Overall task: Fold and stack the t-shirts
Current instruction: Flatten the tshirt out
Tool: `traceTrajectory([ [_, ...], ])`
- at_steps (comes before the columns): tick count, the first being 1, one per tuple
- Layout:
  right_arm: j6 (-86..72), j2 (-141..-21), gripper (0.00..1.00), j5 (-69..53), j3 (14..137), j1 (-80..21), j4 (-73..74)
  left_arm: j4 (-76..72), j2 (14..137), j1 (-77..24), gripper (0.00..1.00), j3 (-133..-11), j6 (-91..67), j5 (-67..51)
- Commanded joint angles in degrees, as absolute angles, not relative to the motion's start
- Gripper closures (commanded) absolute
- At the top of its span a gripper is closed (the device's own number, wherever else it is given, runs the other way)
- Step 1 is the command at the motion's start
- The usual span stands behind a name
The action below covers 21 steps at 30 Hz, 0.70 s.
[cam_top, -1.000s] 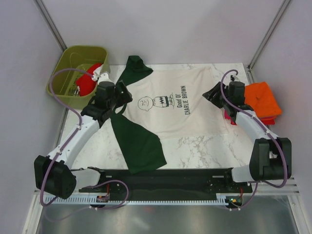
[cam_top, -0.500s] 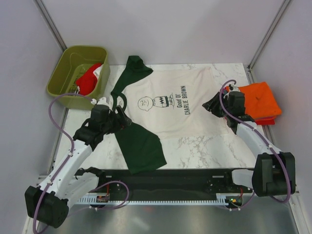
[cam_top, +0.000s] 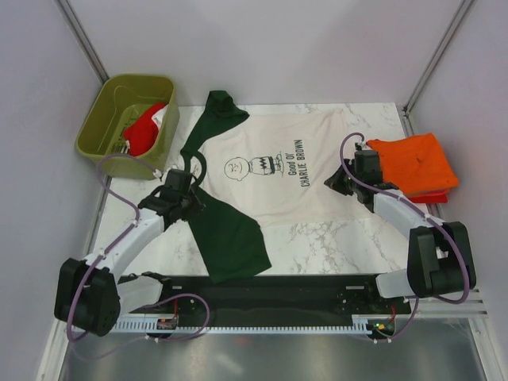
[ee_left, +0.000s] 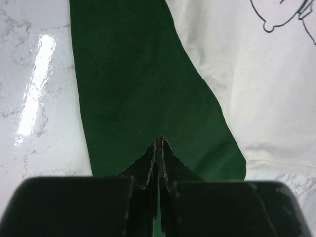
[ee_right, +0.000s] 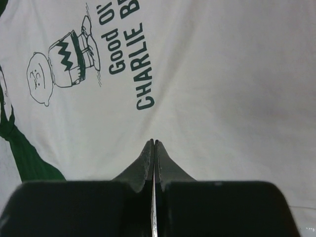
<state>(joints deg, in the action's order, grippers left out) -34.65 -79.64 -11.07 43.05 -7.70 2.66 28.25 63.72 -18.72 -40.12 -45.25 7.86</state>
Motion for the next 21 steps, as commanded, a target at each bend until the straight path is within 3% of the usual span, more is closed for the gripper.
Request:
traceTrajectory([
  [1,-33.4,-81.8,1.0,-6.8,46.4,-8.9,2.5,23.6,69.2,-18.5,0.98,-43.6,-49.5,9.4],
  [21,-37.5,-95.0,1.0,2.9,48.4,-10.3,4.2,22.7,99.8,-18.4,0.98,-59.6,-53.8,11.6],
])
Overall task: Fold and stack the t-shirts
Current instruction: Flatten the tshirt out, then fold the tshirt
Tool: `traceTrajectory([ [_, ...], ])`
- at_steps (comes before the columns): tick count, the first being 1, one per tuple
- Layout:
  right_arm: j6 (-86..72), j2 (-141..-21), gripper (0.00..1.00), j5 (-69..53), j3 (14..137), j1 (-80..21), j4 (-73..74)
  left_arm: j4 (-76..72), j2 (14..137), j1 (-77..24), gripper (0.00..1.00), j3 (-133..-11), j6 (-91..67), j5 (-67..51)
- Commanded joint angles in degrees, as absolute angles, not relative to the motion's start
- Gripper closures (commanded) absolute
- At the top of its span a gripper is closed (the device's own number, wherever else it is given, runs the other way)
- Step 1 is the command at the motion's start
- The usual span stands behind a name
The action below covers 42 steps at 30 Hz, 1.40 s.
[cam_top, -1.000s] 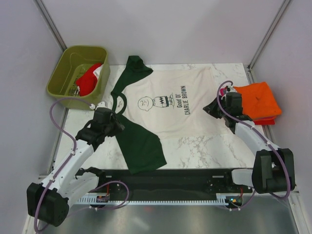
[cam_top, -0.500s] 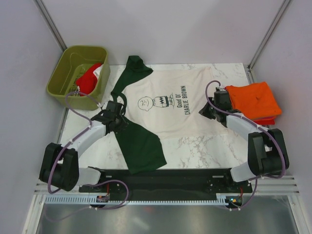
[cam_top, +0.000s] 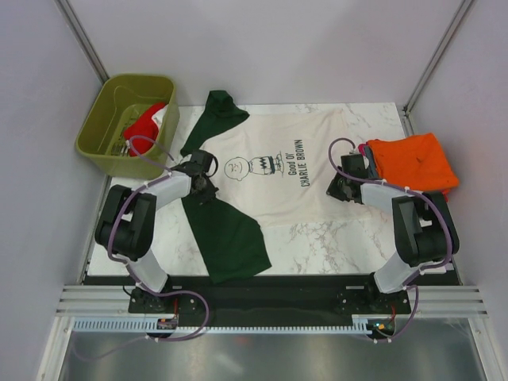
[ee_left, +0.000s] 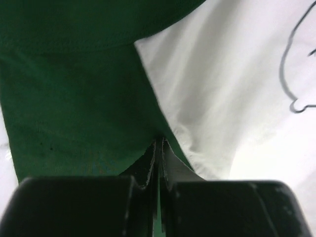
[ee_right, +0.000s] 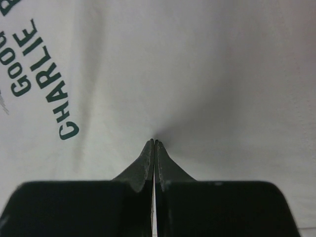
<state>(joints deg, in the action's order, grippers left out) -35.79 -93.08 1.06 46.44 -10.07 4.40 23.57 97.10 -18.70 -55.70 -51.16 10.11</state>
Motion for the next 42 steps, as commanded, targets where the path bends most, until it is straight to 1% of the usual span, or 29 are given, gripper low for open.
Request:
traceTrajectory([
  [1,-38.1,-95.5,1.0,3.2,48.4,-10.3,4.1,23.1,100.9,-18.1,0.98,-60.2,-54.0,11.9],
  [5,-40.4,-98.6,1.0,4.5,49.3,-10.2,4.5,23.9,105.2,-16.0,0.98,-63.7,-53.7,11.4],
  [12,-42.0,-104.5,1.0,4.0,56.0,-10.2,5.3,26.3,112.9,-13.4,0.98,-73.8,-52.1,12.6],
  [18,-41.9,-105.8,1.0,4.0,60.6,-10.1,7.5,27.2,116.6,-12.1,0.98,-79.9,-50.5,12.8],
  [20,-40.9,-103.7,1.0,3.2,61.0,-10.1,8.2,27.8,116.2,-12.1,0.98,-80.4,-47.0,11.6],
  [23,-39.2,-100.0,0.94,3.3,58.9,-10.1,8.3,24.9,109.6,-12.7,0.98,-76.0,-44.2,11.9],
  [24,-38.8,-97.4,0.89,3.6,57.7,-10.2,8.6,23.7,104.6,-12.7,0.98,-71.8,-43.7,11.8],
  [27,-37.3,-91.6,0.79,3.9,54.2,-10.2,8.8,22.1,97.1,-12.8,0.98,-65.4,-42.5,11.5],
  [29,-37.0,-87.5,0.78,4.4,52.3,-10.1,9.2,22.2,90.2,-12.8,0.91,-62.7,-41.6,10.0],
  [30,-36.8,-86.1,0.78,4.7,50.3,-10.1,9.6,22.4,88.0,-12.7,0.84,-59.6,-41.3,9.5],
  [31,-37.0,-84.8,0.78,5.2,49.3,-10.0,9.8,22.3,83.2,-12.8,0.69,-57.8,-41.0,8.2],
  [33,-38.0,-80.6,0.78,7.0,45.6,-9.8,10.4,22.7,78.8,-12.9,0.55,-52.5,-41.0,8.0],
  [36,-40.0,-74.7,0.77,8.8,40.4,-8.8,10.4,24.4,70.2,-12.9,0.48,-46.2,-41.9,6.5],
  [38,-41.2,-71.5,0.76,9.9,38.3,-7.9,10.5,25.7,65.3,-12.9,0.48,-43.7,-43.7,5.5],
  [41,-42.4,-70.5,0.71,11.2,36.1,-5.3,10.7,29.4,61.7,-12.9,0.46,-40.3,-46.4,4.8],
  [42,-42.6,-70.8,0.71,11.5,36.0,-3.9,11.4,30.1,59.9,-12.8,0.4,-39.0,-46.8,4.0],
])
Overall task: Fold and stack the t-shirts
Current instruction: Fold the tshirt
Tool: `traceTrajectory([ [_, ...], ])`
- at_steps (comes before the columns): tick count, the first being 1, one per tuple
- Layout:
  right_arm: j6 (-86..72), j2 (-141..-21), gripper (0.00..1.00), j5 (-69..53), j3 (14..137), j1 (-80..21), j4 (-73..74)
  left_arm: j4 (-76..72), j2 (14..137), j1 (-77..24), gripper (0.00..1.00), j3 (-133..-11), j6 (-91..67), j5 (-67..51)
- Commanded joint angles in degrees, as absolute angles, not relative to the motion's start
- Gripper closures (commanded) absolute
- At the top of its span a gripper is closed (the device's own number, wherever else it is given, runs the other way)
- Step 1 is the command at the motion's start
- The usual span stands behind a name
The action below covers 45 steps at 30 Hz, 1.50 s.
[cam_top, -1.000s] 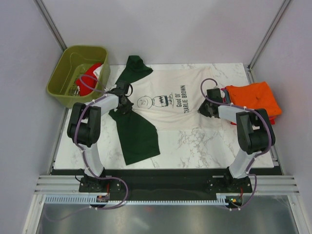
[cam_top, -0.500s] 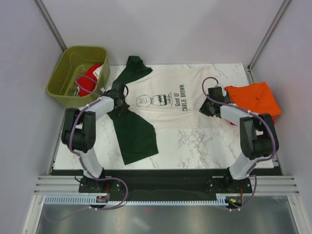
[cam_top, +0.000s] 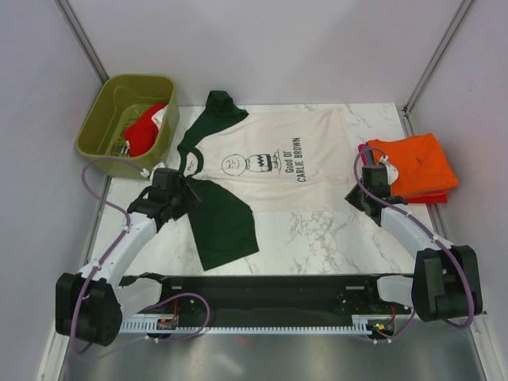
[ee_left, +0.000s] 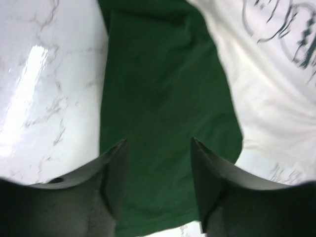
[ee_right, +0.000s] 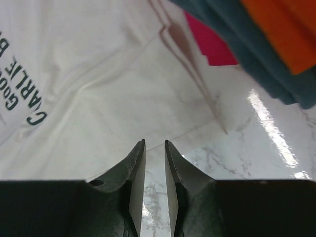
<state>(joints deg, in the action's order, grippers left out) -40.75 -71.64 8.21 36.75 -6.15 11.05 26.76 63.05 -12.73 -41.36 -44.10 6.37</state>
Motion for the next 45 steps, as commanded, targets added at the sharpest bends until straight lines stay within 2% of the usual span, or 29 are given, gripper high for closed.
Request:
traceTrajectory([
  [1,-42.8,-71.2,0.7,12.6,36.2,-3.1,12.0,31.6,58.8,-12.9,0.32,-38.4,-46.9,3.7],
  [3,-43.3,-72.3,0.65,13.9,36.6,-1.5,12.9,33.3,55.9,-12.8,0.14,-37.2,-47.7,3.7],
  [4,-43.5,-72.8,0.62,14.2,36.6,-1.1,12.9,34.8,55.1,-12.8,0.13,-36.8,-47.8,3.6],
  [5,-43.8,-73.4,0.51,15.1,36.3,-0.8,12.9,35.5,54.2,-12.8,0.13,-36.1,-48.1,3.6],
  [13,-45.5,-76.1,0.55,15.2,34.5,-0.3,10.1,40.5,46.6,-13.0,0.16,-32.1,-52.8,0.3],
  [17,-47.3,-76.8,0.59,14.8,33.0,-0.3,8.7,41.1,46.1,-13.1,0.19,-29.8,-55.4,0.3],
  [22,-48.1,-77.4,0.59,16.1,31.7,-0.2,7.0,41.0,49.1,-13.2,0.2,-28.7,-56.4,0.3],
  [28,-48.4,-78.8,0.72,16.5,31.5,-0.3,5.6,40.8,51.4,-14.7,0.23,-28.2,-57.3,-0.7],
  [32,-48.5,-77.3,1.0,17.3,30.5,-0.2,5.1,40.8,51.4,-16.8,0.25,-27.8,-58.9,-0.2],
  [36,-48.4,-75.6,1.0,17.5,29.4,-0.3,4.4,40.8,53.1,-18.8,0.34,-27.2,-60.9,1.4],
  [45,-48.3,-75.9,1.0,16.3,28.8,-0.3,3.3,43.7,55.0,-24.5,0.38,-28.0,-64.2,1.1],
])
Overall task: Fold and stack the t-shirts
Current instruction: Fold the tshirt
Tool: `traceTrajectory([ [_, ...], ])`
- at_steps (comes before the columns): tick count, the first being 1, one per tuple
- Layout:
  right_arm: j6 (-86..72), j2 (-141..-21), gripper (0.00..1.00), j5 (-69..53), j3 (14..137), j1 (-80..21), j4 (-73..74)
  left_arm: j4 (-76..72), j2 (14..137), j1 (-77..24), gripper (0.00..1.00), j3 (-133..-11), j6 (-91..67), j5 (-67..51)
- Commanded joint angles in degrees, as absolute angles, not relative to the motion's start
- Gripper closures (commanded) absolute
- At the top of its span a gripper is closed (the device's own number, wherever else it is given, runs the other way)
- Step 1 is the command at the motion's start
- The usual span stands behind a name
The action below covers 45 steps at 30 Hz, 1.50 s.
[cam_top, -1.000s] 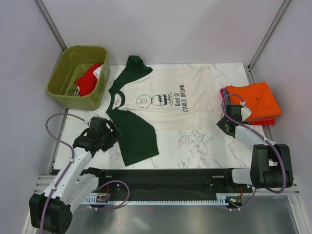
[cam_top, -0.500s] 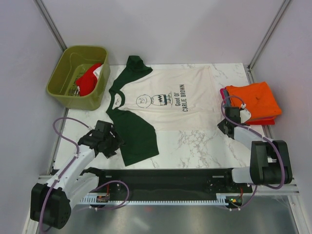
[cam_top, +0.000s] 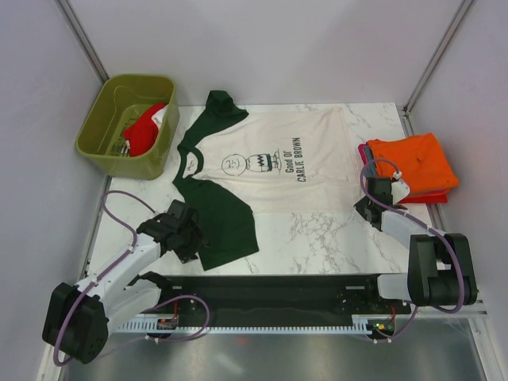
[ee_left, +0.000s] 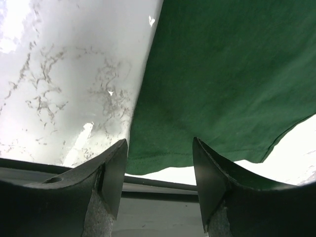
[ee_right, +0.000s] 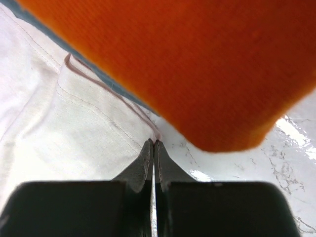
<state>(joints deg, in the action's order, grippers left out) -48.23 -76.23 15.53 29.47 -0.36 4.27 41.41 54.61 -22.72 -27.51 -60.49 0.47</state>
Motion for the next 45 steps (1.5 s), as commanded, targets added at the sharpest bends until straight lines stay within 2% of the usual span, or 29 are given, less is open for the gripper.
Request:
traceTrajectory([
  [1,-48.3,-76.1,1.0,16.3,28.8,-0.2,3.2,44.0,55.4,-25.0,0.38,-28.6,-64.5,1.2],
  [8,-48.1,-75.8,1.0,15.9,28.7,-0.2,3.1,46.8,54.6,-28.5,0.39,-27.7,-68.8,2.0],
  [16,-48.1,-76.3,1.0,14.9,28.8,-0.2,2.8,46.8,54.0,-29.6,0.56,-26.5,-70.5,1.8],
  [28,-48.1,-76.1,1.0,14.9,28.7,-0.2,2.8,46.9,57.0,-32.1,0.55,-25.6,-73.3,3.2],
  [32,-48.2,-76.2,1.0,14.9,28.7,-0.3,2.7,46.7,58.7,-33.0,0.58,-26.4,-73.9,3.3],
  [34,-48.2,-76.1,1.0,14.8,28.7,-0.3,2.7,46.4,58.9,-33.5,0.62,-26.4,-74.4,3.7],
  [40,-47.9,-75.5,1.0,14.8,28.6,-0.3,2.8,45.0,59.0,-35.0,0.95,-26.6,-74.7,4.7],
  [41,-47.9,-75.3,1.0,14.7,28.5,-0.3,3.1,44.9,58.7,-35.0,0.98,-26.7,-74.4,4.2],
  [45,-47.6,-74.3,1.0,14.2,28.5,-0.2,4.1,45.4,55.7,-35.7,0.98,-28.0,-73.7,3.2],
])
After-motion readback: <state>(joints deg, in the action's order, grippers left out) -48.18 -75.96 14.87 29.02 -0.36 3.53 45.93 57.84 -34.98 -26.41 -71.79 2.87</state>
